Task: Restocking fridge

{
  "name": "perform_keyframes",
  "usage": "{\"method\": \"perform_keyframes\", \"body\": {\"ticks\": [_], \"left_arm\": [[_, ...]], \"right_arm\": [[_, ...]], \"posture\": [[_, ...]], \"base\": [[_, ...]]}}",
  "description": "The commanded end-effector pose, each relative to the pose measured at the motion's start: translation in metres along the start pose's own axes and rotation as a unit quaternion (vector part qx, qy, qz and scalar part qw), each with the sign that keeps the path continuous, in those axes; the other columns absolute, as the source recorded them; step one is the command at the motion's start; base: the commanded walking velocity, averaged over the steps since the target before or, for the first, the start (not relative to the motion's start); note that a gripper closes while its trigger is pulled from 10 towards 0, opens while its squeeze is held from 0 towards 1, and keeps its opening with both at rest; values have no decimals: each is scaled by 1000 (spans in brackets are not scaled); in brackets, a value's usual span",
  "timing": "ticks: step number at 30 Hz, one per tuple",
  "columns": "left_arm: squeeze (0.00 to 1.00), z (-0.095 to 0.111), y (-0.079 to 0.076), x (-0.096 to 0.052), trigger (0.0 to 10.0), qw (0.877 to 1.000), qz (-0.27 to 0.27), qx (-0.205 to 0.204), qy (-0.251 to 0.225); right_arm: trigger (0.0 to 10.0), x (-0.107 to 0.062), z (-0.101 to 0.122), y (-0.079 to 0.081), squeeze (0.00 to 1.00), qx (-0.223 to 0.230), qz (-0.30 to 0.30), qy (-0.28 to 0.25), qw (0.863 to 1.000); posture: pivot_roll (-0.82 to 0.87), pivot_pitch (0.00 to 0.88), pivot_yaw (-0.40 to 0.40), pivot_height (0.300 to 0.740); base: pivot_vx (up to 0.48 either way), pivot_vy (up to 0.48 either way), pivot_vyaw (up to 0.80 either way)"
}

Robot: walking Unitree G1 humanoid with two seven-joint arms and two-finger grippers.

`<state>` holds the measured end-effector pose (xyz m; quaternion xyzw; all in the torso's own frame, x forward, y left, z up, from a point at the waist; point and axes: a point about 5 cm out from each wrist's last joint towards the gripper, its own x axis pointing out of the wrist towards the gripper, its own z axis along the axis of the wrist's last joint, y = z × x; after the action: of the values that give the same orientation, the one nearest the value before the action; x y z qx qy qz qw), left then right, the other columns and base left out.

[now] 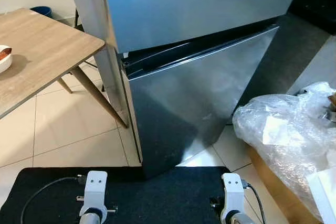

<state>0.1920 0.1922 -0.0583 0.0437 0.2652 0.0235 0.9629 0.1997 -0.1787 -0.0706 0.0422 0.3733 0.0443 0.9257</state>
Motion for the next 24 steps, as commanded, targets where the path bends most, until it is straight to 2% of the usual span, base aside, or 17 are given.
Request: {"method": "perform_keyframes", "body": {"ticks": [1,5,7,8,10,12,13,14,15,16,18,19,21,24], "left_arm": [[0,-10,2,-5,10000,1000,4,-4,19],[0,-7,2,-4,10000,1000,-6,-4,9],[0,-1,-3,-1,10000,999,-45,19,-1],[0,-1,-3,-1,10000,999,-45,19,-1],[0,6,-12,1,10000,992,-100,72,-18],[0,20,-18,4,10000,978,-137,145,-64],[0,20,-18,4,10000,978,-137,145,-64],[0,26,-20,5,10000,973,-143,163,-79],[0,46,-19,13,10000,970,-134,164,-119],[0,46,-19,13,10000,970,-134,164,-119],[0,65,-20,19,10000,970,-133,138,-149],[0,74,-24,21,10000,966,-143,136,-165],[0,89,-30,25,10000,956,-163,151,-190],[0,102,-34,29,10000,951,-163,163,-206]], "right_arm": [[10000,-1,-3,3,0,7,5,1,1000],[10000,3,8,8,0,5,29,-22,999],[10000,5,21,11,0,6,55,-51,997],[10000,5,21,11,0,6,55,-51,997],[10000,7,33,14,0,9,77,-76,994],[10000,9,50,23,0,15,123,-111,986],[10000,9,50,23,0,15,123,-111,986],[10000,9,56,26,0,15,141,-123,982],[10000,9,73,35,0,2,185,-160,970],[10000,9,73,35,0,2,185,-160,970],[10000,8,85,39,0,-6,212,-186,959],[10000,8,91,40,0,-4,222,-197,955],[10000,7,99,41,0,-6,232,-214,949],[10000,6,105,42,0,-9,237,-226,945]], "posture": [[-89,100,10,740],[-96,108,15,740],[-97,111,13,740],[-97,111,13,740],[-98,113,12,740],[-104,118,14,740],[-104,118,14,740],[-104,118,14,740],[-102,121,11,740],[-102,121,11,740],[-103,122,11,740],[-104,125,8,740],[-103,127,7,740],[-104,130,7,740]], "base": [[0,0,0],[0,0,0],[0,0,0],[0,0,0],[0,0,0],[0,0,0],[0,0,0],[0,0,0],[0,0,0],[0,0,0],[0,0,0],[0,0,0],[0,0,0],[0,0,0]]}}
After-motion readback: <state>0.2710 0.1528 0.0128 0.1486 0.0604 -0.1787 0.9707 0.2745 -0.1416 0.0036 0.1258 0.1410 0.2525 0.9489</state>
